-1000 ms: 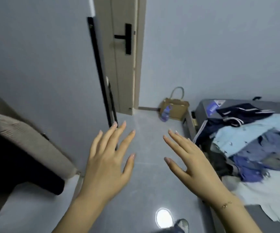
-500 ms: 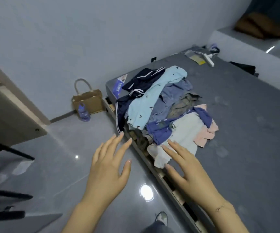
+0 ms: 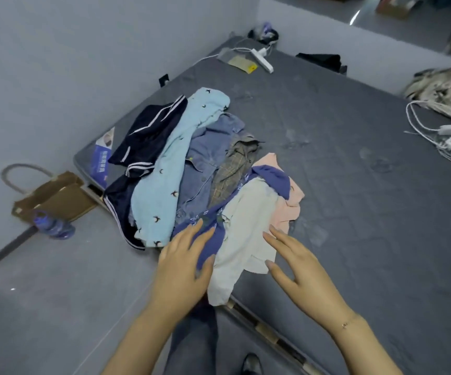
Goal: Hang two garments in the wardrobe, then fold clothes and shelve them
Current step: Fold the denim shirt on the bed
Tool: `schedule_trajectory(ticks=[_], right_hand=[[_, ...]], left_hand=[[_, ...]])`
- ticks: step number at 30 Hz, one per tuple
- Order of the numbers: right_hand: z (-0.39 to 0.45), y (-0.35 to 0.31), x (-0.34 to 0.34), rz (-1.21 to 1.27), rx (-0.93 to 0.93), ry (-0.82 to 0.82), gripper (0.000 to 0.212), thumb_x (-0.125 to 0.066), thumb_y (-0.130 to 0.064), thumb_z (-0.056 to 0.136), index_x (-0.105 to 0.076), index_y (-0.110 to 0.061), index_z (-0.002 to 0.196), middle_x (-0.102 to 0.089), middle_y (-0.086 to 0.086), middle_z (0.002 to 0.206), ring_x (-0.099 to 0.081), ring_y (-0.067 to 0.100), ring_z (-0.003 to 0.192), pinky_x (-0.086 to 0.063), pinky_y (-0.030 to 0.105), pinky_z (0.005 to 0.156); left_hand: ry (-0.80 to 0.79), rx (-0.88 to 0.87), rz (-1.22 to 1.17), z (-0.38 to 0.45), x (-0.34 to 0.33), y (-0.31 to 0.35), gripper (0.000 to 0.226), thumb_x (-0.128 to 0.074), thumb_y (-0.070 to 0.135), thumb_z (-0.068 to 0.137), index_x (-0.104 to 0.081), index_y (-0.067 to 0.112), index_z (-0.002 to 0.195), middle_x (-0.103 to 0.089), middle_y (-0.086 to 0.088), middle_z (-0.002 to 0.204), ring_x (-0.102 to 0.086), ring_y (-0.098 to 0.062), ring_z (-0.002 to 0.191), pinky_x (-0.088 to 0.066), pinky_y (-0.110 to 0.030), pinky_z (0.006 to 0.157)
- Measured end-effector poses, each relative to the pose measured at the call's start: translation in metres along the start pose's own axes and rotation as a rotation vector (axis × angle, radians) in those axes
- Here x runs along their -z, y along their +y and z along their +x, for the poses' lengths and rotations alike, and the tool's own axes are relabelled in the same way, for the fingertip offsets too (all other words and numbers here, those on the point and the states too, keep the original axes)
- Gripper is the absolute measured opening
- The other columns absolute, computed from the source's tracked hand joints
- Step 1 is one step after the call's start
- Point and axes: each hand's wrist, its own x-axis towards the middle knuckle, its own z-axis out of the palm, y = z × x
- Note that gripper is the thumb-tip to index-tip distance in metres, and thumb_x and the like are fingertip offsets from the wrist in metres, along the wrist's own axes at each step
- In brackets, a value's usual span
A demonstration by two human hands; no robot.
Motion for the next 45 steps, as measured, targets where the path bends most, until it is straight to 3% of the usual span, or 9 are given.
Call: schedule_trajectory(ticks=[8, 16, 22, 26, 29, 33, 38, 42, 45], right_hand=[[0.162, 0.040, -0.038, 0.079, -0.205, 0.050, 0.050, -0.052, -0.033, 0.099, -0.035, -0.037, 0.146, -0.024, -0.023, 0.155, -0.021, -0.002, 0.143, -0.021, 0.023, 0.118], [0.308, 0.099, -0.131, 0.199, -0.314, 0.058, 0.050, -0.055, -0.025, 0.098, -0.039, -0.029, 0.146, -0.029, -0.014, 0.154, -0.026, 0.002, 0.140, -0.007, -0.002, 0.105], [0.374, 0.154, -0.210, 0.089, -0.367, 0.015, 0.056, -0.051, -0.034, 0.099, -0.031, -0.025, 0.151, -0.017, 0.001, 0.161, -0.018, 0.024, 0.147, -0.021, 0.038, 0.119], [0.381, 0.181, -0.250, 0.011, -0.462, -0.112, 0.060, -0.039, -0.045, 0.101, -0.013, -0.034, 0.154, 0.000, -0.006, 0.163, -0.003, 0.027, 0.150, -0.019, 0.051, 0.116], [0.382, 0.184, -0.258, 0.008, -0.479, -0.145, 0.061, -0.037, -0.050, 0.100, -0.010, -0.037, 0.154, 0.003, -0.009, 0.163, 0.002, 0.028, 0.150, -0.017, 0.054, 0.116], [0.384, 0.188, -0.244, 0.103, -0.440, -0.141, 0.062, -0.048, -0.038, 0.100, -0.019, -0.029, 0.154, -0.006, -0.005, 0.163, -0.007, 0.025, 0.150, -0.020, 0.048, 0.117], [0.381, 0.161, -0.206, 0.617, -0.590, 0.105, 0.039, -0.052, -0.013, 0.099, -0.050, -0.010, 0.138, -0.042, 0.000, 0.146, -0.034, 0.014, 0.140, -0.021, -0.002, 0.098], [0.361, 0.142, -0.157, 0.878, -0.632, 0.363, 0.022, -0.047, -0.021, 0.102, -0.063, -0.028, 0.115, -0.062, -0.015, 0.120, -0.056, -0.010, 0.110, -0.038, 0.004, 0.091], [0.338, 0.138, -0.119, 1.301, -0.674, 0.393, 0.032, -0.038, -0.043, 0.102, -0.064, -0.031, 0.115, -0.069, -0.015, 0.117, -0.063, 0.002, 0.110, -0.046, 0.027, 0.096]], left_hand=[[-0.234, 0.001, -0.051, 0.201, -0.056, -0.089, 0.047, -0.057, 0.028, 0.096, -0.048, 0.019, 0.141, -0.040, -0.001, 0.151, -0.038, -0.023, 0.137, -0.030, -0.037, 0.111], [-0.325, 0.087, -0.091, 0.368, -0.153, -0.195, 0.041, -0.055, 0.024, 0.097, -0.048, 0.007, 0.134, -0.047, -0.010, 0.137, -0.044, -0.027, 0.126, -0.035, -0.030, 0.102], [-0.278, 0.397, 0.026, 0.451, -0.234, -0.236, 0.075, -0.063, 0.054, 0.086, -0.038, -0.002, 0.129, -0.041, -0.021, 0.132, -0.045, -0.036, 0.120, -0.046, -0.046, 0.094], [-0.177, 0.280, 0.045, 0.456, -0.265, -0.251, 0.031, -0.049, 0.030, 0.101, -0.049, 0.001, 0.113, -0.057, -0.019, 0.115, -0.056, -0.031, 0.103, -0.043, -0.037, 0.077], [-0.080, 0.264, -0.324, 0.448, -0.250, -0.257, 0.025, -0.051, 0.021, 0.100, -0.043, 0.013, 0.078, -0.054, -0.004, 0.075, -0.049, -0.013, 0.068, -0.035, -0.026, 0.060], [-0.003, 0.171, -0.604, 0.444, -0.193, -0.240, 0.029, -0.052, 0.021, 0.100, -0.045, 0.004, 0.078, -0.047, -0.005, 0.071, -0.040, -0.009, 0.068, -0.036, -0.025, 0.063], [0.085, 0.023, -0.774, 0.475, -0.096, -0.176, 0.036, -0.045, 0.021, 0.103, -0.034, 0.021, 0.069, -0.035, 0.012, 0.064, -0.031, -0.001, 0.059, -0.031, -0.017, 0.055], [-0.017, -0.115, -0.822, 0.483, -0.048, -0.110, 0.038, -0.042, 0.028, 0.104, -0.045, -0.004, 0.082, -0.041, -0.010, 0.078, -0.037, -0.018, 0.070, -0.037, -0.030, 0.064], [-0.184, -0.202, -0.760, 0.458, -0.044, -0.063, 0.037, -0.043, 0.025, 0.103, -0.043, 0.002, 0.074, -0.040, -0.001, 0.070, -0.038, -0.009, 0.066, -0.034, -0.021, 0.061]])
